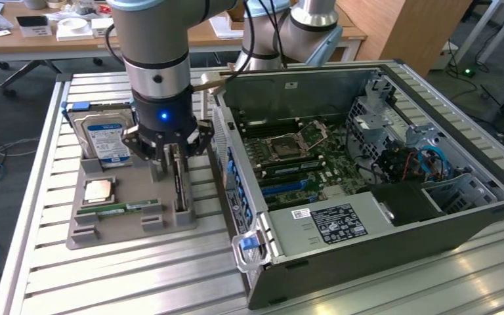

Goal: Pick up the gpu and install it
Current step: 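Pick up the gpu and move the gpu toward the slot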

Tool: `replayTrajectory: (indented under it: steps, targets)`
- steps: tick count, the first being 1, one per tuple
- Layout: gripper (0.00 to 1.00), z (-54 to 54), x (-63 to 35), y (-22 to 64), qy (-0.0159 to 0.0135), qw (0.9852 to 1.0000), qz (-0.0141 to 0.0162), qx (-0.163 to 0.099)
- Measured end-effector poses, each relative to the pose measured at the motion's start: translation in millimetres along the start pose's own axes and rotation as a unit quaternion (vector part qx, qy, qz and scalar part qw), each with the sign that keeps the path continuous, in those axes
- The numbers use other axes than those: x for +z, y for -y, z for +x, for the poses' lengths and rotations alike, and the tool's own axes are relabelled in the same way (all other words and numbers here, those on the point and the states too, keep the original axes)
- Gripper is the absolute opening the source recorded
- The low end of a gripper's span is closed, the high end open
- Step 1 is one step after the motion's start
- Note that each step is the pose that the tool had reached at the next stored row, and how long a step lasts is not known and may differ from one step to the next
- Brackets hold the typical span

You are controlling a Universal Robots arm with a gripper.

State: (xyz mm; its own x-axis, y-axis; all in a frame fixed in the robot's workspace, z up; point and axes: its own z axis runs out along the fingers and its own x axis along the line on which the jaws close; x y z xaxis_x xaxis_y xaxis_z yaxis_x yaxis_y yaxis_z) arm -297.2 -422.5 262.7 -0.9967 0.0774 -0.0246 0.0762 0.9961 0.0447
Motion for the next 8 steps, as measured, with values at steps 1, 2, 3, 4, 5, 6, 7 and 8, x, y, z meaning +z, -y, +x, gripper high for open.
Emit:
replayTrajectory:
  steps: [1, 2, 3, 4, 5, 6, 7, 8]
  targets:
    - [0.42, 0.0, 0.8, 0.0, 0.0000, 1.0000, 0.0000, 0.000]
    - [0.42, 0.0, 0.8, 0.1, -0.0001, 1.0000, 0.0000, 0.000]
    - [0.42, 0.0, 0.8, 0.1, -0.0001, 1.0000, 0.0001, 0.000]
    - [0.42, 0.0, 0.9, 0.1, -0.0001, 1.0000, 0.0000, 0.000]
    - [0.42, 0.0, 1.0, 0.1, -0.0001, 1.0000, 0.0000, 0.000]
    - [0.42, 0.0, 1.8, 0.0, 0.0001, 1.0000, -0.0002, 0.000]
    - [0.42, 0.0, 3.0, 0.1, 0.0001, 1.0000, -0.0001, 0.000]
    - [0.42, 0.1, 4.5, 0.2, 0.0000, 1.0000, -0.0001, 0.000]
